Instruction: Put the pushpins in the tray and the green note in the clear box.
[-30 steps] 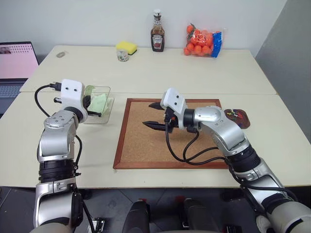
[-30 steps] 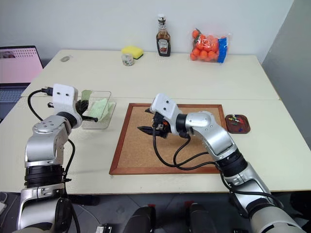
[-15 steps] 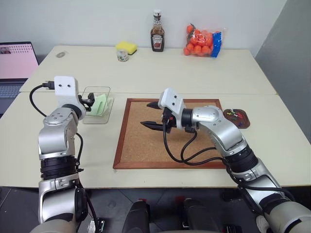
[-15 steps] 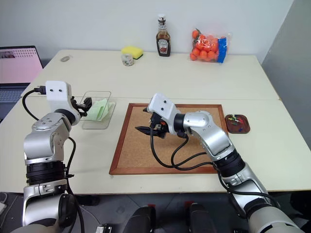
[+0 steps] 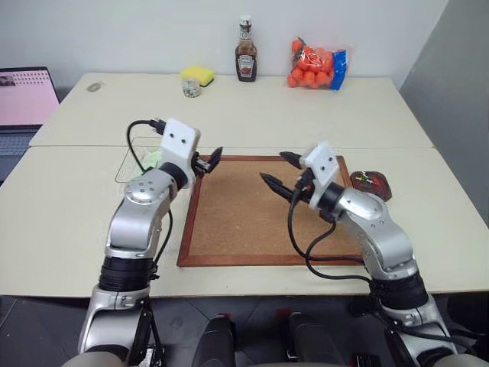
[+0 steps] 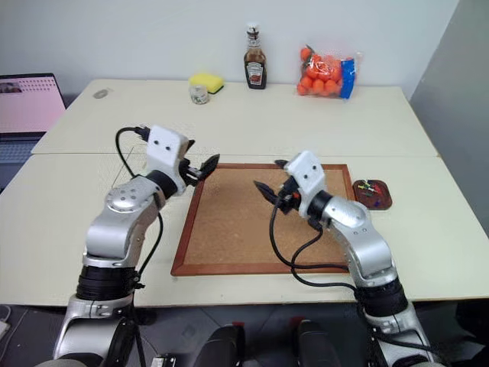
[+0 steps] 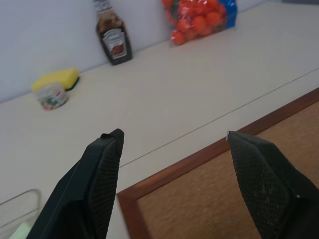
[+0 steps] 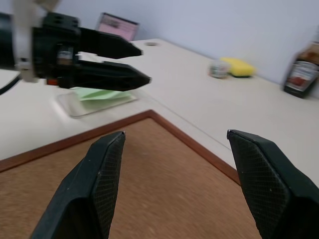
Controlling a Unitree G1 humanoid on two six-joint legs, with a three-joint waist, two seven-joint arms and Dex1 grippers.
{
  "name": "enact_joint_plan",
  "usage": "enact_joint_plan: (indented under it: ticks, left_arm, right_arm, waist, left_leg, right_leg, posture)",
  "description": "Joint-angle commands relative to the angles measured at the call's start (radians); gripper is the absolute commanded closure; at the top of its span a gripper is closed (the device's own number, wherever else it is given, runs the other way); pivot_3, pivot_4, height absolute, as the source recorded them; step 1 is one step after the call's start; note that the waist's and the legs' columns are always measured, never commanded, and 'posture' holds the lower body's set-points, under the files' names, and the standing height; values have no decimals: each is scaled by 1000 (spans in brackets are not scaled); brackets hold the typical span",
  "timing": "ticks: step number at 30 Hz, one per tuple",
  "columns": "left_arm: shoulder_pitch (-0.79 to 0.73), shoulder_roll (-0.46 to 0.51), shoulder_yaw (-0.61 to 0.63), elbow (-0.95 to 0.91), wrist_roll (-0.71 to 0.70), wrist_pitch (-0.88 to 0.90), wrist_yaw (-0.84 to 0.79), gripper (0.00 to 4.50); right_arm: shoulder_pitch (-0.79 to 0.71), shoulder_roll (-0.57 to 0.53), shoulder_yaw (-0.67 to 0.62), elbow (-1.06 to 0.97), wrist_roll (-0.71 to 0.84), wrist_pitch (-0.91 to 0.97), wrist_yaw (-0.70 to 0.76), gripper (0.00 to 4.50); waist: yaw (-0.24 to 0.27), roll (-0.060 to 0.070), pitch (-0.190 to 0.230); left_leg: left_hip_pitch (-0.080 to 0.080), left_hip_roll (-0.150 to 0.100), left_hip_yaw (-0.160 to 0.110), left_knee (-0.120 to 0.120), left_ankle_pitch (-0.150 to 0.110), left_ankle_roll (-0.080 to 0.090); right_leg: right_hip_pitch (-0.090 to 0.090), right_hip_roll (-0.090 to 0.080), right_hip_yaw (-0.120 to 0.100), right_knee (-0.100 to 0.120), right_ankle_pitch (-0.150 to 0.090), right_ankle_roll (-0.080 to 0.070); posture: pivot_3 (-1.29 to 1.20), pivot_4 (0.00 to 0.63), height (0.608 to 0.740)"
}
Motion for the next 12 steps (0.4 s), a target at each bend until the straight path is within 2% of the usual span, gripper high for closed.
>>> enact_joint_plan:
  ticks: [1, 4, 12]
  left_arm:
    - [38, -28, -70, -6, 25, -126, -41, 998]
    - [93, -93, -102, -5, -31, -118, -85, 998]
    - [204, -71, -135, -60, -16, -180, -160, 998]
  right_arm:
    - [116, -34, -48, -106, -23, -45, -38, 1038]
    - [237, -2, -133, -140, -32, -91, -133, 1038]
    - [305, 55, -221, -163, -14, -122, -227, 1038]
  waist:
    - [-1, 0, 0]
    - [1, 0, 0]
    - [-6, 0, 0]
  left_leg:
    - [0, 0, 0, 0, 0, 0]
    - [0, 0, 0, 0, 0, 0]
    - [2, 1, 1, 0, 0, 0]
  right_leg:
    - [0, 0, 0, 0, 0, 0]
    - [1, 0, 0, 0, 0, 0]
    - [0, 2, 1, 1, -2, 4]
  posture:
    - [0, 150, 740]
    - [0, 150, 740]
    - [0, 150, 740]
